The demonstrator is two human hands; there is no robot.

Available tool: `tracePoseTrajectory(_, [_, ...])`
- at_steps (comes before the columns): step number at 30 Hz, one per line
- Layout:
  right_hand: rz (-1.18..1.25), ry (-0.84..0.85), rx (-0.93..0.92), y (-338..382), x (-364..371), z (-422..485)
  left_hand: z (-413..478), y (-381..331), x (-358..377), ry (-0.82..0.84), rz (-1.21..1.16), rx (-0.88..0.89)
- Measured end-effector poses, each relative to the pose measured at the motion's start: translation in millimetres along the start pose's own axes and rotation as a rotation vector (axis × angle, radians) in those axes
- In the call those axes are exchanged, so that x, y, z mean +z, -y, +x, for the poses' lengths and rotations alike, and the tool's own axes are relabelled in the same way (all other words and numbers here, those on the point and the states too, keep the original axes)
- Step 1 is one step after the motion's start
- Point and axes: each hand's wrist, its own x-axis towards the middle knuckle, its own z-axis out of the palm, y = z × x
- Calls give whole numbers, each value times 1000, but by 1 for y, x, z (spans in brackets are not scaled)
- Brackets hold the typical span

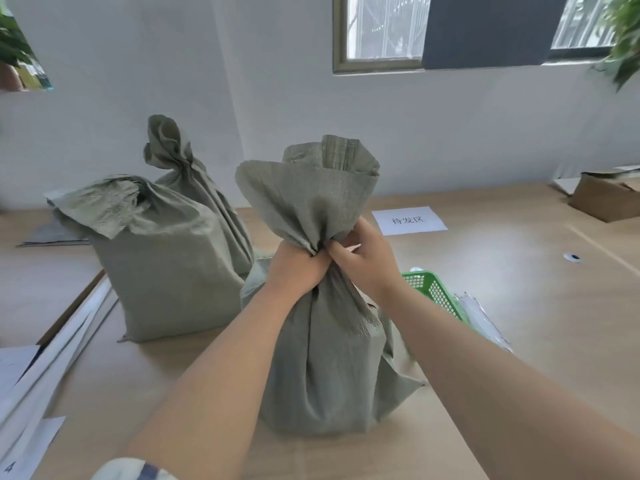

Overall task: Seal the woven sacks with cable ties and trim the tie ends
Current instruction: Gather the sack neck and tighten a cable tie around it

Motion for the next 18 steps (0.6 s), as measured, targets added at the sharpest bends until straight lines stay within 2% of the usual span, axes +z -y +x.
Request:
tracePoseTrajectory(10, [50, 63, 104, -45, -98, -14, -9, -53, 88, -23, 107, -72])
tracePoseTrajectory(14, [86, 77, 130, -60, -124, -19, -6, -60, 112, 55, 40, -132])
tracePoseTrajectory(18, [65, -34, 190, -77, -144, -25, 1, -62, 129, 116, -112, -224])
